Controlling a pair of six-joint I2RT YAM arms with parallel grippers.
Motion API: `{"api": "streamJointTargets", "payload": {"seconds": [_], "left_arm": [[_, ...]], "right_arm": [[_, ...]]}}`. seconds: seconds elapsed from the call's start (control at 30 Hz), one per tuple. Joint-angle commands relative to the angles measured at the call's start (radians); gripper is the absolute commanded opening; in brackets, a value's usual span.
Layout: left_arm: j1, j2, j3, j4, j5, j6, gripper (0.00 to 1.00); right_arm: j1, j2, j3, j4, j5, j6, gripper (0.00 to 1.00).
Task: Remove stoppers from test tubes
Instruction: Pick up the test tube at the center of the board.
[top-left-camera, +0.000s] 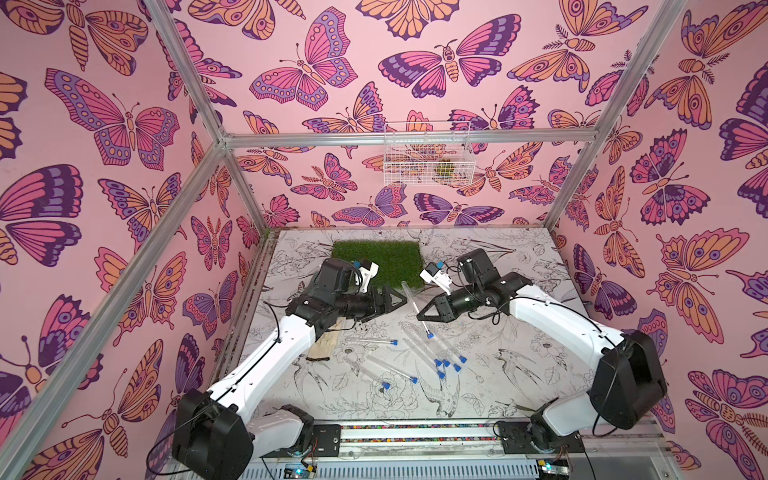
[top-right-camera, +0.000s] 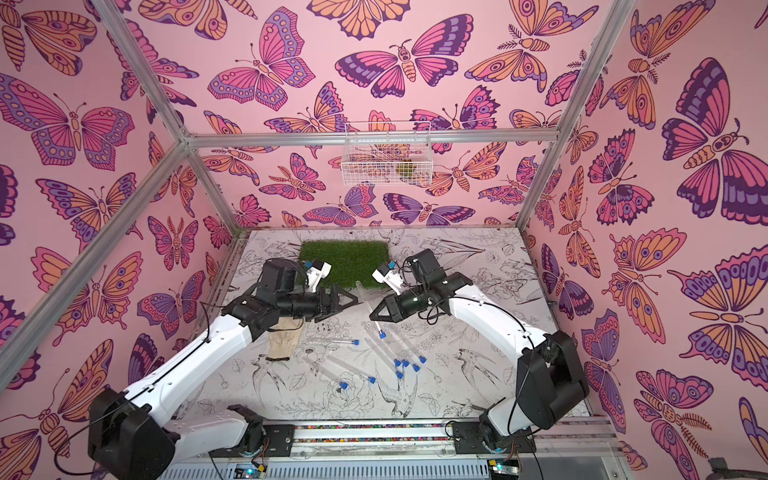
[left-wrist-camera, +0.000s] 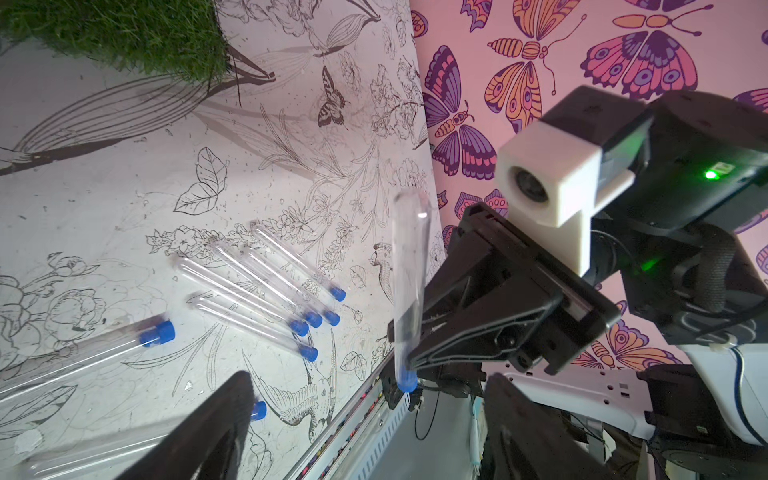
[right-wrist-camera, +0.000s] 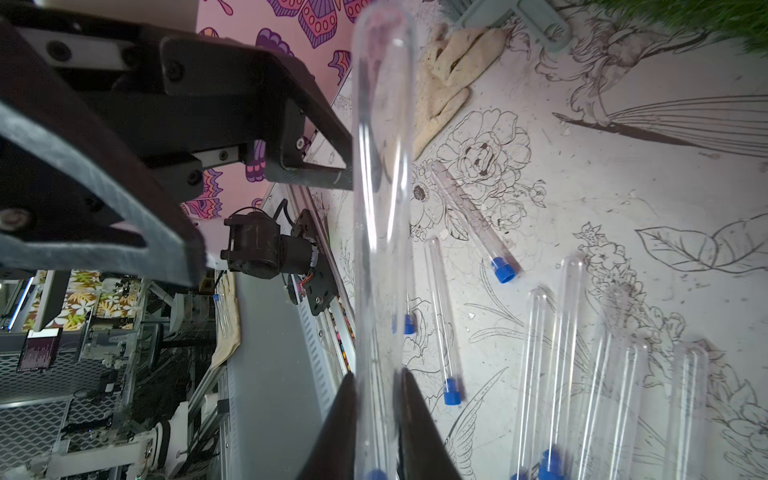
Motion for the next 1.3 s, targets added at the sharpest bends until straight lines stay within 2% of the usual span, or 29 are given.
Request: {"api": "streamJointTargets", "payload": {"seconds": [0.0,0.23,0.47,0.57,0.67,1.27], "left_arm": [[-0.022,0.042,0.030,0.031,-0.034,-0.010,0.85],[-0.034,0.101,0.041,0.085,-0.052,-0.028,0.78],[-0.038,0.114,0.042,0.106,-0.056,-0.032,0.58],[-0.038,0.110,0.034,0.110,-0.057,-0.032,0.44],[-0.038,0.110,0.026,0.112,-0.056,-0.032,0.38],[-0.037,0.118,-0.004,0.132,-0.058,-0.045,0.30]], "right_arm": [[0.030,-0.006,0.012,-0.017,-0.007,0.007,0.20],[0.065,0.000,0.012,-0.009,0.008,0.021,0.19],[0.066,0.022,0.040,-0.029,0.015,0.014,0.19],[0.066,0.028,0.041,-0.023,0.017,0.018,0.19],[0.066,0.032,0.040,-0.010,0.017,0.025,0.19],[0.088,0.039,0.045,-0.007,0.030,0.036,0.19]]}}
